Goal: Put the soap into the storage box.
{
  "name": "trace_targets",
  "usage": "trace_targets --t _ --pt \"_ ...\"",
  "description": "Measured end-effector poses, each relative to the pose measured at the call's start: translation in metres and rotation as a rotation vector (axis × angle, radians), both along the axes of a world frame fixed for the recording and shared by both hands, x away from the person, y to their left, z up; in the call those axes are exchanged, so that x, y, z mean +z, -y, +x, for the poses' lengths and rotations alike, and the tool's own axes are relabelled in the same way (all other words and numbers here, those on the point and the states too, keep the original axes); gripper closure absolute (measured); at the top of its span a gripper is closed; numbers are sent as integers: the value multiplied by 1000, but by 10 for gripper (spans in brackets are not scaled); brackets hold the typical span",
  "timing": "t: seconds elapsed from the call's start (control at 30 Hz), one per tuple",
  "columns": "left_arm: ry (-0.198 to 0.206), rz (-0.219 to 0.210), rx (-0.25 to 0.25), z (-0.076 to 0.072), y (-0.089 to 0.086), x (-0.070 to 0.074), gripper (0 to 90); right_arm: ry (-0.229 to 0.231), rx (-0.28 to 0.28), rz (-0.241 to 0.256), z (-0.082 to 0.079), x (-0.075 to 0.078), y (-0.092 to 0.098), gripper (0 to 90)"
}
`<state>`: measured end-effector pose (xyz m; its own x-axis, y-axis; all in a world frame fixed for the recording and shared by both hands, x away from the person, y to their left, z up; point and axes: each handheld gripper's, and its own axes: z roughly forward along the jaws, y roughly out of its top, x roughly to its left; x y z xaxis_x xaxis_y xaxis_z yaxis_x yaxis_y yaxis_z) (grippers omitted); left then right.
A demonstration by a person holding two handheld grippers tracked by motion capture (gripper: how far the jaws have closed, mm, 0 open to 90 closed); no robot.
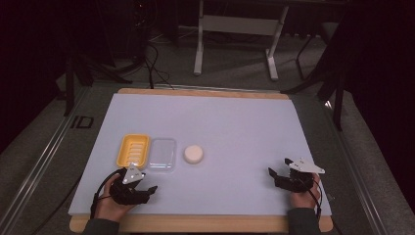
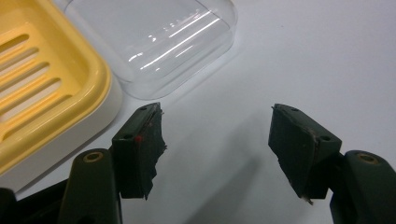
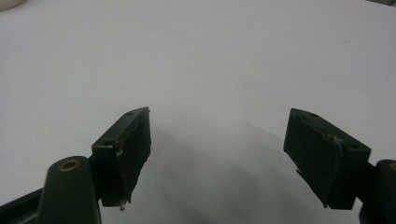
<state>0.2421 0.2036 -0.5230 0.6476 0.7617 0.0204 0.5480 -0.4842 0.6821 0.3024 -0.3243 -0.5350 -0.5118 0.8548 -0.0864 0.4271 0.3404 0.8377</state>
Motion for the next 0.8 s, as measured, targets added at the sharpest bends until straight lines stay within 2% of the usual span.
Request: trace_targets --t 0.13,0.3,0.53,0.8 --pt "-4 10 -17 2 5 2 353 -5 -3 -5 1 0 -1 226" --pt "-6 12 -31 7 13 4 353 -11 -3 -42 1 -1 -4 226" --pt "-19 49 -73 16 22 10 352 -12 -1 -31 1 -1 -3 226" --pt "-15 94 -122 26 34 18 348 -13 0 -29 1 -1 -3 226"
